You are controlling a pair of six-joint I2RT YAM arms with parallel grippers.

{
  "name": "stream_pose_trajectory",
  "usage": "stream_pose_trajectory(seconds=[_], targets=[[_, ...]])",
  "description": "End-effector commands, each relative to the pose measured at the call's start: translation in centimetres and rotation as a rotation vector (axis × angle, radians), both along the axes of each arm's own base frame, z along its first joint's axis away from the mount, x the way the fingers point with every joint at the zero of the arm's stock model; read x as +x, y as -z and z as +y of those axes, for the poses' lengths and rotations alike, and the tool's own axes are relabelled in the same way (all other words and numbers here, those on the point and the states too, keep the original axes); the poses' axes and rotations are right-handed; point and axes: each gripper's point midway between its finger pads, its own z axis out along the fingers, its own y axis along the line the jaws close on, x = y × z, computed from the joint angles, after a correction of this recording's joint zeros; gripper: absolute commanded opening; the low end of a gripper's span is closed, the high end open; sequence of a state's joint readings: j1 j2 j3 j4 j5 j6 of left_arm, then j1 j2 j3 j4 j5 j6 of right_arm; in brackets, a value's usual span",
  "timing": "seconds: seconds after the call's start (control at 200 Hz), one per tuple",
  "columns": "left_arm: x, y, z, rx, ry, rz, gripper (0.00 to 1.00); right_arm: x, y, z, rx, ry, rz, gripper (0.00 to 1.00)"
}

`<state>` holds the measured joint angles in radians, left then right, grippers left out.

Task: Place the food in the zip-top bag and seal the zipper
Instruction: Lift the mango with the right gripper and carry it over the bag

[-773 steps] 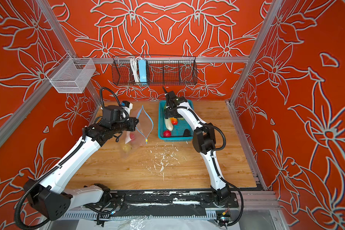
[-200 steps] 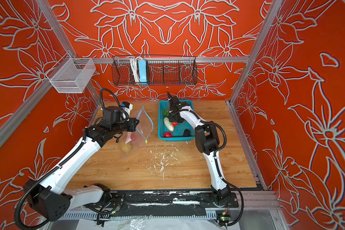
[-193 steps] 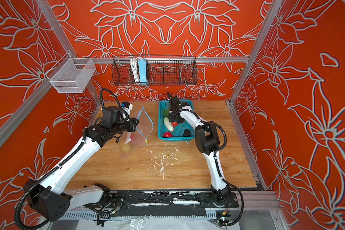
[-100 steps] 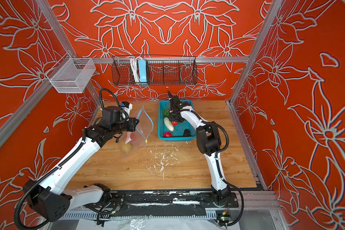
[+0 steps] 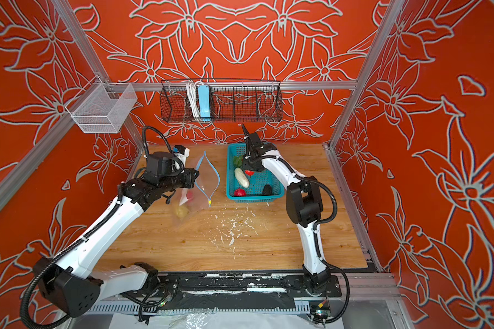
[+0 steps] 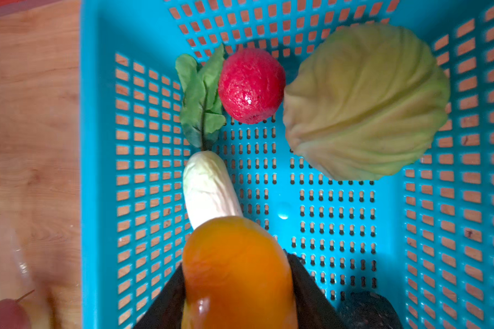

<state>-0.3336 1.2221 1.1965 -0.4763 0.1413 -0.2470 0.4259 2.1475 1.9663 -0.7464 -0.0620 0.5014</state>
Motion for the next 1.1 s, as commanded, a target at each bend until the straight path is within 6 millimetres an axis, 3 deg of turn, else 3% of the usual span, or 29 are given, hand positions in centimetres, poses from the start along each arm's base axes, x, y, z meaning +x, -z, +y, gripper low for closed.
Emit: stream_pose_trajectory(seconds=[0.0, 0.716, 1.096], targets=[[0.1, -0.2, 0.1, -0.007, -0.005, -0.015, 0.0, -0.1, -3.1, 0.3, 0.046, -0.008, -0.044, 0.4], [0.1, -0.1, 0.1, -0.006, -0.004, -0.013, 0.0, -3.6, -12.0, 2.2, 0.313, -0.055, -0.18, 0.39], [0.3, 0.2, 0.0, -0.001, -0.003, -0.003, 0.0, -6.8, -14.8, 3.0, 0.333, -0.127, -0.241, 0.39]])
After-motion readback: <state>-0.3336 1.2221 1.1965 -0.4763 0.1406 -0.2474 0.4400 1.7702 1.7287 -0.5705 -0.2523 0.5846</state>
